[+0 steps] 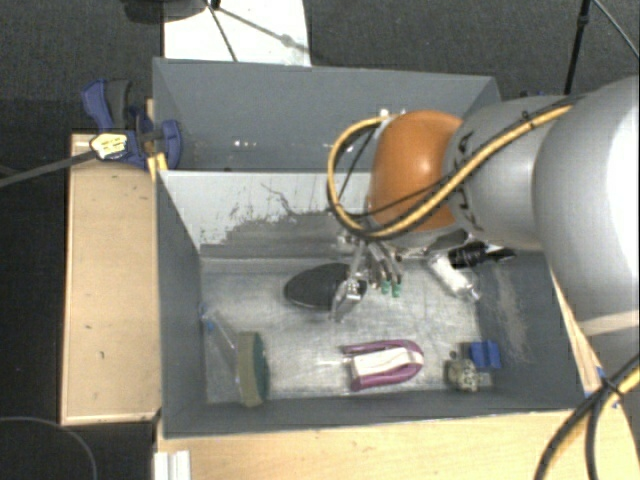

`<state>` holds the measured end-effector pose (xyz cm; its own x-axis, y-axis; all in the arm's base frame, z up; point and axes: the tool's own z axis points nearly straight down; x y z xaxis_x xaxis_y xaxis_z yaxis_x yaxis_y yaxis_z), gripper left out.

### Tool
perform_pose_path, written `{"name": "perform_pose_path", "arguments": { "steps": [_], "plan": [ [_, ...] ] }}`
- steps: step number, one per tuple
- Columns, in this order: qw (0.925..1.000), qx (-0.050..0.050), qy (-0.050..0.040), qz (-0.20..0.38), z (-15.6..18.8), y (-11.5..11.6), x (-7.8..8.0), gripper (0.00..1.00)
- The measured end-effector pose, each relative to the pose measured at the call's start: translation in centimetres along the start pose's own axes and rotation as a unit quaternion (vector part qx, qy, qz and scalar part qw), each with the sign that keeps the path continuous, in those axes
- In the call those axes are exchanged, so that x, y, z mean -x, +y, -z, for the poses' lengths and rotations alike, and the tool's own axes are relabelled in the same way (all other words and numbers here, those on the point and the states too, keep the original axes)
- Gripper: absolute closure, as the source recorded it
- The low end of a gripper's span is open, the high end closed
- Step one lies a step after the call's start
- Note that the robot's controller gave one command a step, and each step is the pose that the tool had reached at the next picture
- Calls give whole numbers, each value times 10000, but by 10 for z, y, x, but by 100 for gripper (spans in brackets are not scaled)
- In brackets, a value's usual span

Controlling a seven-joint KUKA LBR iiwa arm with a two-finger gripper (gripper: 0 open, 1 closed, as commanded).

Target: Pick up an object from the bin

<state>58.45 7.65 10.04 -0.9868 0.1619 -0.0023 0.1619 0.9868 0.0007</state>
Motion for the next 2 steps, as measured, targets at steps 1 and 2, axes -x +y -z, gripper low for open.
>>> {"name": "perform_pose_path", "arguments": {
  "steps": [1,2],
  "plan": [
    [9986,12,-35,-531,-27,2,-11,0],
    [9858,30,-43,-1676,-27,-11,-32,0]
  ]
}}
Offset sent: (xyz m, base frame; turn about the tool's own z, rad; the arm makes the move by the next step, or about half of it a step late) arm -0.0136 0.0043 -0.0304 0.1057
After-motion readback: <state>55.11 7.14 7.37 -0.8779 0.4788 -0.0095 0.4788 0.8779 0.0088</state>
